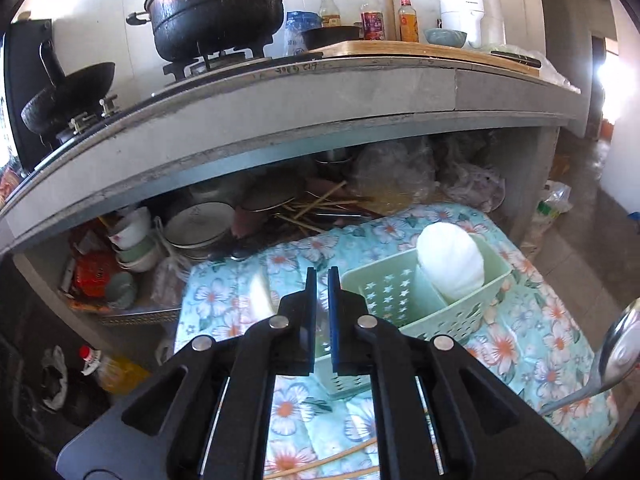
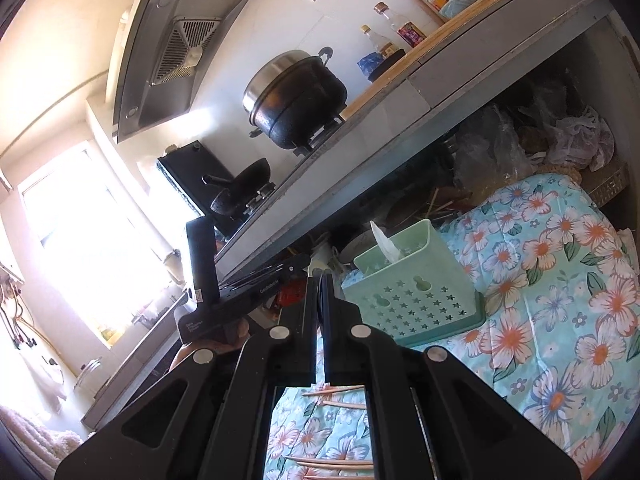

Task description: Organize utensils

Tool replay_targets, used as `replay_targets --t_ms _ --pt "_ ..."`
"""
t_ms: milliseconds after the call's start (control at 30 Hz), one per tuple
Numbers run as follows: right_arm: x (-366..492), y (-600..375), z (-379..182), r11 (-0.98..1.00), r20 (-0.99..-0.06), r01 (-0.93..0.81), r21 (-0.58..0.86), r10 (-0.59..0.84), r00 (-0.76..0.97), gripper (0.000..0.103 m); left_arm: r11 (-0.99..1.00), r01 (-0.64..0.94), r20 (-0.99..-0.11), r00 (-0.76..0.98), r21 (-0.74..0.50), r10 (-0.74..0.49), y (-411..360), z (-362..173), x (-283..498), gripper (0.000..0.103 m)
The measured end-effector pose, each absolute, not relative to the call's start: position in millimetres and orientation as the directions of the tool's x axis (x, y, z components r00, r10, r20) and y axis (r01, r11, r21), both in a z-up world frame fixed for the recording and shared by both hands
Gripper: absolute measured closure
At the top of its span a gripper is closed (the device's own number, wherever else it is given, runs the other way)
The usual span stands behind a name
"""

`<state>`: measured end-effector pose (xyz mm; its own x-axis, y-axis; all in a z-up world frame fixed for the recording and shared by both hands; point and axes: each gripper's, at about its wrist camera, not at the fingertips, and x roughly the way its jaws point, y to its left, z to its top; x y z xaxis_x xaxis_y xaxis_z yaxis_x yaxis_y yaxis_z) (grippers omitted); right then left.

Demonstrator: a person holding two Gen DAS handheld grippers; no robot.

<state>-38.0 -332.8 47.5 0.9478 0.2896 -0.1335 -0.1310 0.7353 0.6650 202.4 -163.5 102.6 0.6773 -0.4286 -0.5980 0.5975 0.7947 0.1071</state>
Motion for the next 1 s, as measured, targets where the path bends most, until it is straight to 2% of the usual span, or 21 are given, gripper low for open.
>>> replay_targets --t_ms 233,400,467,633,767,1000 --pt "-38 -339 43 0.717 -0.134 -0.121 0.686 0.288 0.948 0.101 0.79 0.608 -0.584 0.672 0.085 -0.455 -162 100 187 0.095" --pt "-37 -342 36 0.694 -0.129 -0.111 0.712 0.284 0.95 0.101 0.794 0.605 -0.526 0.694 0.055 -0.492 -145 112 165 0.083" --pt "-39 -344 35 0.683 -0.116 -0.115 0.722 0.282 0.952 0.101 0.795 0.605 -0.508 0.7 0.048 -0.502 -137 115 156 0.074" --pt "-40 -344 39 0.666 -0.078 -0.137 0.733 0.283 0.956 0.101 0.815 0.58 -0.507 0.7 -0.008 -0.503 -110 118 136 0.057" --pt "-39 -340 43 0.662 -0.061 -0.157 0.733 0.293 0.954 0.101 0.834 0.547 -0.529 0.689 -0.07 -0.496 -88 115 127 0.051" --pt "-39 -334 46 0.654 -0.043 -0.178 0.735 0.308 0.951 0.101 0.849 0.524 -0.545 0.694 -0.066 -0.471 -71 106 110 0.042"
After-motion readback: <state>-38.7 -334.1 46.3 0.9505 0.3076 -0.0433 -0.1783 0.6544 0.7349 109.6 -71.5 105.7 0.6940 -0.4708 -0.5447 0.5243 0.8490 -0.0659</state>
